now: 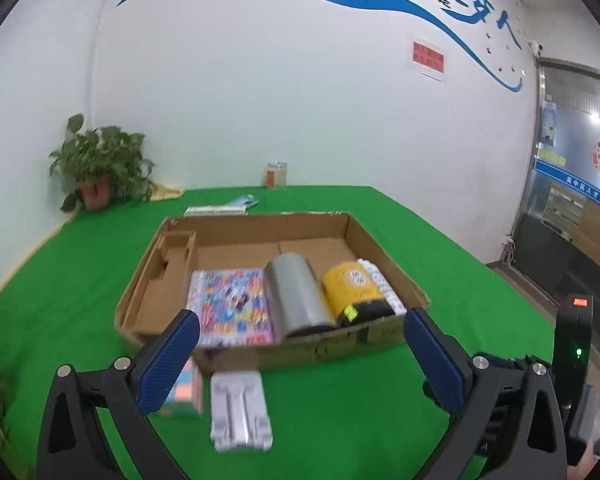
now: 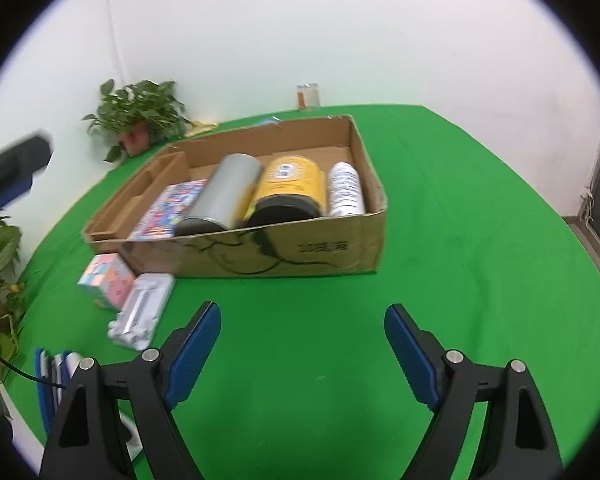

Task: Organize rigid objects
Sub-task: 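Move the right gripper to the white handheld lint remover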

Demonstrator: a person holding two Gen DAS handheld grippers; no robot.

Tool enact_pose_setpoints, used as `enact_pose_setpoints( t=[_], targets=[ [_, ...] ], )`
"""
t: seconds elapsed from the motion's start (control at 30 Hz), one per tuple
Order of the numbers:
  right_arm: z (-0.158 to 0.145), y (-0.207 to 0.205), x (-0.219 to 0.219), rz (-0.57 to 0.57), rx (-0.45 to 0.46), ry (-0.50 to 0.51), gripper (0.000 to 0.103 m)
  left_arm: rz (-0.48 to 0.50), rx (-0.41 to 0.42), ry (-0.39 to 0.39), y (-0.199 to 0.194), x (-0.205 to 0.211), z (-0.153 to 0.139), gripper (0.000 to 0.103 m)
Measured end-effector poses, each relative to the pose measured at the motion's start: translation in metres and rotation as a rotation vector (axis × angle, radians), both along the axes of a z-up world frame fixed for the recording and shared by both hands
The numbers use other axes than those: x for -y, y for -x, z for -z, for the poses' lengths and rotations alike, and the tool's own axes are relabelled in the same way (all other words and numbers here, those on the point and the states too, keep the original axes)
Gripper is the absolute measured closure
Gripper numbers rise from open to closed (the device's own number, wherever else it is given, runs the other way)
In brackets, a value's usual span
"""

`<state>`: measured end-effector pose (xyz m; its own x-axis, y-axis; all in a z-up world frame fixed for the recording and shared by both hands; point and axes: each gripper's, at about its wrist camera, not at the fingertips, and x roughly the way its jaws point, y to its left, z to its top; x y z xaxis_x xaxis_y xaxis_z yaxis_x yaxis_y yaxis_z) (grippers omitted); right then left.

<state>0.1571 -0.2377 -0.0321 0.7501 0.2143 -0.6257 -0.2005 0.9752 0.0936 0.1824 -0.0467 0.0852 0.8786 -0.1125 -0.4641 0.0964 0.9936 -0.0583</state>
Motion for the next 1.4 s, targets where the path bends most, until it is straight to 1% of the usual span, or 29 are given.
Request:
enact_pose_setpoints(
  t=[0.03, 0.07, 0.1, 0.13, 0.17, 0.2, 0.23, 0.27, 0.3, 0.33, 0.37, 0.43, 0.47, 0.53, 0.6, 0.67, 0.7, 0.77, 0.83, 0.93, 0.97, 1.0, 1.03, 1.1, 1.13, 1.2, 1.23, 1.3, 1.4],
  targets=[
    [-0.002, 0.005, -0.002, -0.012, 0.014, 0.001, 0.028, -0.005, -0.005, 0.003, 0.012, -0.006, 0.001, 0.012],
    [-0.005, 0.014, -0.006, -0.017, 0.039, 0.017, 0.063, 0.002, -0.01, 0.001, 0.028, -0.015, 0.002, 0.06],
    [-0.006, 0.018, -0.015, -0.015, 0.054, 0.046, 0.096, 0.024, -0.035, 0.002, 0.036, -0.02, 0.003, 0.095],
    [-0.007, 0.024, -0.018, -0.016, 0.062, 0.061, 0.098, 0.043, -0.06, 0.014, 0.049, -0.028, 0.002, 0.103],
    [-0.008, 0.031, -0.019, -0.026, 0.076, 0.056, 0.097, 0.057, -0.077, 0.03, 0.062, -0.034, 0.0, 0.103],
    [-0.011, 0.039, -0.02, -0.033, 0.101, 0.051, 0.097, 0.06, -0.07, 0.024, 0.073, -0.038, -0.001, 0.102],
    [-0.013, 0.046, -0.02, -0.037, 0.12, 0.047, 0.092, 0.047, -0.048, -0.004, 0.084, -0.036, -0.004, 0.099],
    [-0.015, 0.052, -0.022, -0.05, 0.134, 0.04, 0.064, 0.022, -0.029, -0.043, 0.094, -0.034, -0.004, 0.066],
    [-0.015, 0.056, -0.024, -0.066, 0.138, 0.03, 0.018, -0.003, -0.026, -0.063, 0.101, -0.033, -0.003, 0.033],
    [-0.016, 0.061, -0.025, -0.092, 0.145, 0.009, 0.006, -0.041, -0.008, -0.068, 0.112, -0.035, -0.003, 0.006],
    [-0.017, 0.068, -0.027, -0.11, 0.167, -0.009, 0.005, -0.051, 0.022, -0.054, 0.118, -0.037, -0.004, 0.0],
    [-0.018, 0.077, -0.033, -0.157, 0.182, -0.014, 0.005, -0.042, 0.035, -0.036, 0.125, -0.04, -0.001, 0.0],
    [-0.017, 0.083, -0.038, -0.207, 0.183, -0.014, 0.005, -0.046, 0.03, -0.035, 0.13, -0.045, 0.003, 0.0],
    [-0.012, 0.092, -0.046, -0.28, 0.181, -0.015, 0.005, -0.092, 0.013, -0.04, 0.136, -0.056, 0.009, 0.0],
    [-0.005, 0.102, -0.055, -0.393, 0.143, -0.026, 0.005, -0.132, -0.036, -0.036, 0.139, -0.07, 0.019, 0.0],
    [0.005, 0.11, -0.068, -0.511, 0.093, -0.029, 0.005, -0.158, -0.093, -0.005, 0.146, -0.088, 0.032, 0.0],
    [0.01, 0.116, -0.075, -0.549, 0.093, -0.02, 0.005, -0.176, -0.117, 0.015, 0.15, -0.098, 0.039, 0.0],
    [0.02, 0.124, -0.089, -0.601, 0.081, 0.013, 0.005, -0.206, -0.152, 0.043, 0.153, -0.113, 0.049, 0.0],
    [0.032, 0.123, -0.105, -0.635, 0.036, 0.028, 0.005, -0.216, -0.206, 0.089, 0.158, -0.125, 0.062, 0.0],
    [0.045, 0.115, -0.121, -0.631, -0.006, 0.043, 0.008, -0.17, -0.236, 0.159, 0.165, -0.131, 0.074, 0.0],
    [0.048, 0.11, -0.126, -0.629, -0.032, 0.046, 0.012, -0.157, -0.24, 0.17, 0.167, -0.129, 0.072, 0.001],
    [0.05, 0.107, -0.128, -0.631, -0.047, 0.044, 0.022, -0.143, -0.247, 0.179, 0.166, -0.126, 0.076, 0.001],
    [0.052, 0.106, -0.13, -0.623, -0.051, 0.053, 0.026, -0.121, -0.258, 0.192, 0.165, -0.122, 0.081, 0.001],
    [0.055, 0.108, -0.133, -0.588, -0.019, 0.118, 0.052, -0.074, -0.275, 0.209, 0.16, -0.113, 0.083, 0.001],
    [0.057, 0.108, -0.132, -0.596, -0.024, 0.12, 0.059, -0.049, -0.286, 0.223, 0.157, -0.107, 0.088, 0.001],
    [0.059, 0.104, -0.122, -0.571, -0.051, 0.085, 0.094, -0.022, -0.307, 0.257, 0.15, -0.098, 0.092, 0.001],
    [0.061, 0.103, -0.114, -0.529, -0.056, 0.084, 0.097, -0.001, -0.323, 0.274, 0.146, -0.093, 0.092, 0.001],
    [0.064, 0.101, -0.098, -0.468, -0.066, 0.098, 0.096, 0.088, -0.349, 0.305, 0.138, -0.076, 0.096, 0.001],
    [0.064, 0.098, -0.071, -0.467, -0.11, 0.013, 0.096, 0.141, -0.363, 0.313, 0.13, -0.061, 0.098, 0.001]
  ],
)
